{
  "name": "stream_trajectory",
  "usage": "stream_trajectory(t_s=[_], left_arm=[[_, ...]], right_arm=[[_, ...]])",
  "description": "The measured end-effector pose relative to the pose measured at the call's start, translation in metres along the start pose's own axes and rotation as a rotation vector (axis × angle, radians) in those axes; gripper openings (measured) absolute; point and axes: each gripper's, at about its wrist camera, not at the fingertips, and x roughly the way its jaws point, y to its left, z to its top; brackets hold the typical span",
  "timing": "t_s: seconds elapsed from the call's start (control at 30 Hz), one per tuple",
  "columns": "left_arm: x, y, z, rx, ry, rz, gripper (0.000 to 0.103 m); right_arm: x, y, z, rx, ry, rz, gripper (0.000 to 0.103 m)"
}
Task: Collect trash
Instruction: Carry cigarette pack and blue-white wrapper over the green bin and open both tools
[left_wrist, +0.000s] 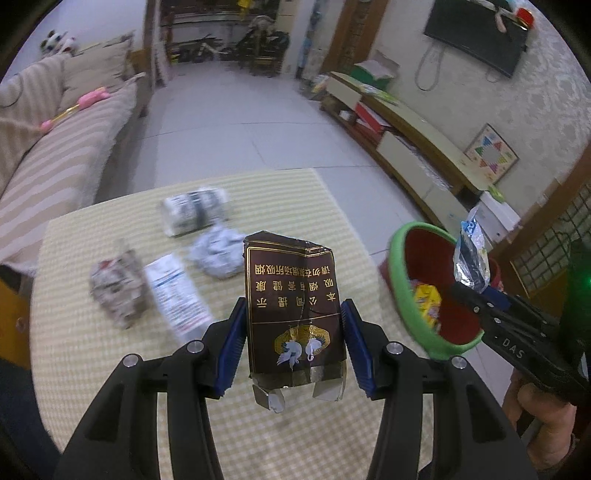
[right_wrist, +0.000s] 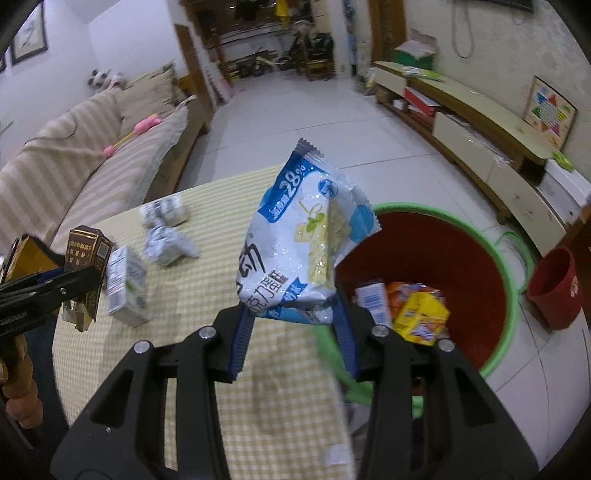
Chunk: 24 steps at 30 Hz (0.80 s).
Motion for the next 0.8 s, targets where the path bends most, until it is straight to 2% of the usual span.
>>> stream_trajectory(t_s=[0.3, 0.5, 0.8], left_arm=[[0.022, -0.074, 0.025, 0.086, 0.008, -0.106, 0.048], [0.038, -0.123, 0.039, 0.126, 0.028, -0.199, 0.048], [0.058, -0.166, 0.039, 0.182, 0.067, -0.246, 0.048]], right_arm=[[-0.01, -0.066, -0.003, 0.091, -0.008, -0.054, 0.04], [-0.011, -0.094, -0.008, 0.128, -0.003, -0.07, 0.04], [-0.008, -0.121, -0.016, 0.173, 0.009, -0.078, 0.04]])
